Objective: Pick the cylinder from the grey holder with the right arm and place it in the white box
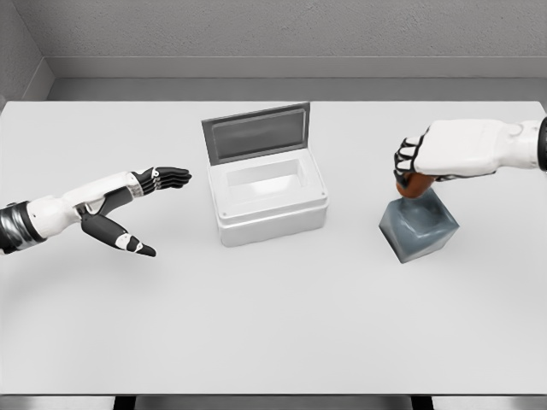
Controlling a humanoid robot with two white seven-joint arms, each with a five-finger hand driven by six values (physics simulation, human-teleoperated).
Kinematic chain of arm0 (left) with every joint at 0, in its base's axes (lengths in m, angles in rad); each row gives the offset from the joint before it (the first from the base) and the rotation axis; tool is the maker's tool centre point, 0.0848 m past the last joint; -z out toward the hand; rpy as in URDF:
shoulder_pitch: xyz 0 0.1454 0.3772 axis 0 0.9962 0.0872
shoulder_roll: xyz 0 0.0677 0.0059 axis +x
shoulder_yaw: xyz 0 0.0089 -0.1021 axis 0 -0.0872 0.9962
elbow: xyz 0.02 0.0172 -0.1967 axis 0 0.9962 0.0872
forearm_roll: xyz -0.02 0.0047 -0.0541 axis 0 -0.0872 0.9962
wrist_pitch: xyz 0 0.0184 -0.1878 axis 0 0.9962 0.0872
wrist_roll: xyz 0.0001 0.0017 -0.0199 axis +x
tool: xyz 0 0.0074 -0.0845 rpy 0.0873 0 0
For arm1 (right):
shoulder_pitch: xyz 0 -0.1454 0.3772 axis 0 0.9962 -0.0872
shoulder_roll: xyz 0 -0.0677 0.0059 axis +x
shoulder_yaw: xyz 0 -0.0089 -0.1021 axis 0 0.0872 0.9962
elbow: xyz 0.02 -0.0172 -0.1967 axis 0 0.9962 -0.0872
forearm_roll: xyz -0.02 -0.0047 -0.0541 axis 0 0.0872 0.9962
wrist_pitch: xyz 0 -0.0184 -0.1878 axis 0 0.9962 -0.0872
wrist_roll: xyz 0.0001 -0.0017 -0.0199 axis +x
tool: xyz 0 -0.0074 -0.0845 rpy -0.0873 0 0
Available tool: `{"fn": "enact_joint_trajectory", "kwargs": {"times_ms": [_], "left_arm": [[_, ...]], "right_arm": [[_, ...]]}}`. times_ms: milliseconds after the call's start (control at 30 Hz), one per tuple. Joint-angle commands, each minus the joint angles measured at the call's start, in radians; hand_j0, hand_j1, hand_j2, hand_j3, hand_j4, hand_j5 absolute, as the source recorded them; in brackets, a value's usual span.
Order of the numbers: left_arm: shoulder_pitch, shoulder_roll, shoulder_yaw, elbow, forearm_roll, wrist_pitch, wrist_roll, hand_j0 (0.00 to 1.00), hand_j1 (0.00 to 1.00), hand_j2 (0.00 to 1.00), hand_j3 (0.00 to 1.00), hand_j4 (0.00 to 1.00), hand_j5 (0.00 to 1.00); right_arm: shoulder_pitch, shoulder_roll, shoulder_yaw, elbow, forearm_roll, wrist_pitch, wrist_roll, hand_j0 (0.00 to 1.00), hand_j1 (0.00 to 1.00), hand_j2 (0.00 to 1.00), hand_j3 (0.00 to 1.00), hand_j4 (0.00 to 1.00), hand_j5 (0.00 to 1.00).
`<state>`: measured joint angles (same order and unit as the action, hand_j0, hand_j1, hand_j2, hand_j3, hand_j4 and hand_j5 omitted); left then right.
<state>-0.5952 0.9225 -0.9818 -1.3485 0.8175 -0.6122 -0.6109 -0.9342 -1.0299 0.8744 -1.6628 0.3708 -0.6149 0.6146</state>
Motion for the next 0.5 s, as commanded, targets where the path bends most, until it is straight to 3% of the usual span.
{"fn": "enact_joint_trajectory", "kwargs": {"times_ms": [0,267,467], "left_arm": [[0.0,0.001,0.002,0.0,0.008,0.001,0.0,1.0,1.0,1.0,1.0,1.0,1.0],[0.0,0.002,0.002,0.0,0.009,0.001,0.0,1.0,1.0,1.0,1.0,1.0,1.0],[-0.006,0.001,0.002,0.015,0.011,0.001,0.0,1.0,1.0,1.0,1.0,1.0,1.0]], "right_arm": [[-0.002,0.033,-0.015,0.0,-0.009,0.004,-0.004,0.25,0.25,0.25,0.25,0.25,0.25],[-0.021,0.175,-0.045,0.0,-0.015,0.004,-0.004,0.25,0.25,0.25,0.25,0.25,0.25],[-0.048,0.237,-0.043,0.0,-0.015,0.004,-0.004,0.25,0.25,0.25,0.25,0.25,0.25]]}}
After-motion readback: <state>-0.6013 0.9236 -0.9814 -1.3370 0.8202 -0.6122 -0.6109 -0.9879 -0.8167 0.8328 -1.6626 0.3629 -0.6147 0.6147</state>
